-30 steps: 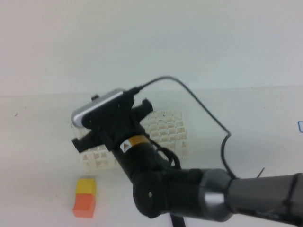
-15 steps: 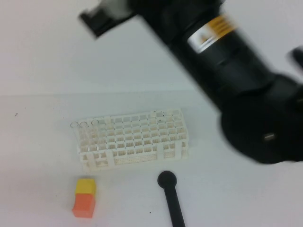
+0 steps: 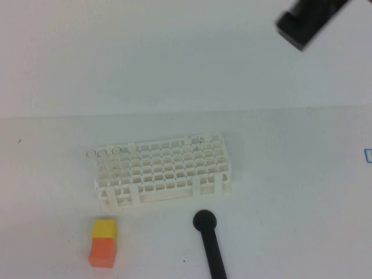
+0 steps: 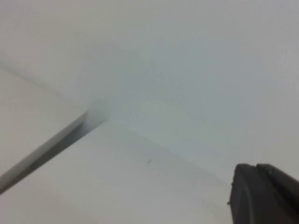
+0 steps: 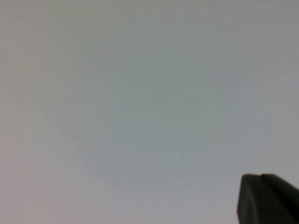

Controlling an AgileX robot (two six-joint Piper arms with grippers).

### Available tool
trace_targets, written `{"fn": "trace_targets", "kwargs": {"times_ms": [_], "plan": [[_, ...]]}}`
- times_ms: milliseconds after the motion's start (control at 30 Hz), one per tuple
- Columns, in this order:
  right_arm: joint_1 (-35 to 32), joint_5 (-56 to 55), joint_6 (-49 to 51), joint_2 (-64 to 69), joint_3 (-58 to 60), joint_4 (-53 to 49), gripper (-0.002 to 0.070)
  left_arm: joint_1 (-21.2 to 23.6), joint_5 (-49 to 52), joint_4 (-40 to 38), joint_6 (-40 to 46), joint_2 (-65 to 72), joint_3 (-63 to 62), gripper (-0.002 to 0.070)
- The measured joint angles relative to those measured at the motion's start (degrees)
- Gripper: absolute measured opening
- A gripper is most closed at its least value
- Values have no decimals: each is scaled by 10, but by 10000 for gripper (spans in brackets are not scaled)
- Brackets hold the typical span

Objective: Place the test tubes

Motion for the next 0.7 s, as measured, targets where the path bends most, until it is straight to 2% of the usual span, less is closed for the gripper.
{"fn": "trace_targets", "kwargs": {"times_ms": [133, 200, 367, 700], "plan": [[-53, 25, 0, -95, 96, -1, -1, 0, 96, 14, 18, 0, 6, -1], [-89, 42, 0, -139, 144, 14, -1, 0, 113, 27, 28, 0, 30, -1], [-204, 105, -1, -253, 281, 42, -1, 0, 24, 69, 34, 1, 112, -1], [-400, 136, -1, -499, 493, 101, -1, 0, 74, 48, 39, 1, 108, -1]]}}
